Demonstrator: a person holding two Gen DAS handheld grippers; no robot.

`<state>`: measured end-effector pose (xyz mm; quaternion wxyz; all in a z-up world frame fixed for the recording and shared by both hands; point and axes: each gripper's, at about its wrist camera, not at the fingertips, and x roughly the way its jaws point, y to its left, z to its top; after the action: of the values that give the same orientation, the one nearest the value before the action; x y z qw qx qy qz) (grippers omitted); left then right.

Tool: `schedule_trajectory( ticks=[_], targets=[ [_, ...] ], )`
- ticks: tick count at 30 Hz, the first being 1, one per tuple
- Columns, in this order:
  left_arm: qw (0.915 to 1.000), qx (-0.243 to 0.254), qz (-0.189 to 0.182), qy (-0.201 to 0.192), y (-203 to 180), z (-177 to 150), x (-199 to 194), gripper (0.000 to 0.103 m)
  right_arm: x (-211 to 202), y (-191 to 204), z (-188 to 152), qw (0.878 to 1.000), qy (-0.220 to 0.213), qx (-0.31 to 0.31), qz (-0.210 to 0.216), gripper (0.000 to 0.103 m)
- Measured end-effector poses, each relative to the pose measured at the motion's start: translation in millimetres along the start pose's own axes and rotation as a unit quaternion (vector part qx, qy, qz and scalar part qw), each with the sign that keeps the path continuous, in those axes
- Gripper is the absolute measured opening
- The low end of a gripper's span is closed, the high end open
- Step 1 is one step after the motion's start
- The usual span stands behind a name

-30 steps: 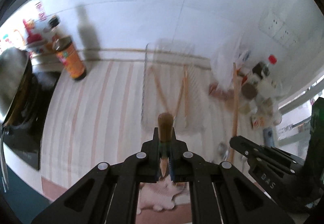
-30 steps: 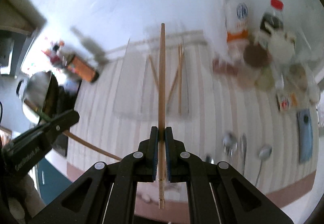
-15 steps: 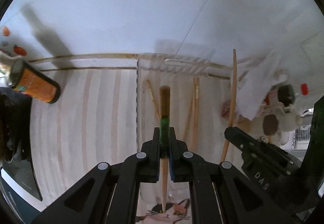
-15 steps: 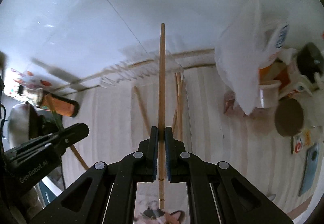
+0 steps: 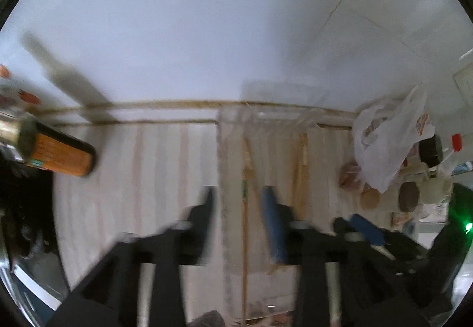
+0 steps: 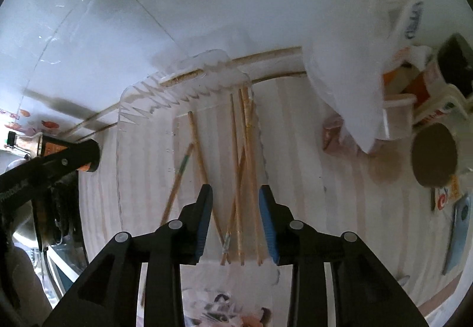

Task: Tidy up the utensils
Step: 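Place both chopsticks into the clear basket and open both tools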

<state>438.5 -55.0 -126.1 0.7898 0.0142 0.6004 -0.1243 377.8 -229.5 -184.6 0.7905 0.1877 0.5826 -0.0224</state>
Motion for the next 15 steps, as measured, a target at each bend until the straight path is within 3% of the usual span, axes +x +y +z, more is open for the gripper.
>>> schedule_trajectory(
  ticks=[2, 4, 6, 9, 13, 15],
  targets=[
    [0.9992, 0.01, 0.024, -0.03, 5.2, -11.2, -13.4, 0.081, -9.5, -2.1, -7.4, 1.0, -0.01, -0.004, -0.006, 0.035],
    [0.9973, 0.015, 0.042, -0.057, 9.5, -25.8, -22.8, 0.082, -19.3, 0.6, -15.9, 0.999, -0.027, -0.013, -0.024, 0.039],
    [0.996, 0.018, 0.056, -0.068, 13.2, -43.7, -27.4, 0.101, -27.6, 1.7, -29.8, 0.998, -0.042, -0.022, -0.042, 0.046],
    [0.9952, 0.023, 0.063, -0.071, 16.6, -68.1, -27.4, 0.103, -34.9, 1.7, -50.0, 0.997, -0.051, -0.024, -0.054, 0.058],
    [0.9933, 0.034, 0.073, -0.083, 16.9, -100.4, -25.0, 0.103, -39.1, 5.4, -80.6, 0.993, -0.072, -0.032, -0.083, 0.093],
    [0.9924, 0.035, 0.08, -0.087, 14.4, -110.6, -25.3, 0.103, -41.0, 5.9, -91.5, 0.992, -0.076, -0.036, -0.094, 0.099]
  ],
)
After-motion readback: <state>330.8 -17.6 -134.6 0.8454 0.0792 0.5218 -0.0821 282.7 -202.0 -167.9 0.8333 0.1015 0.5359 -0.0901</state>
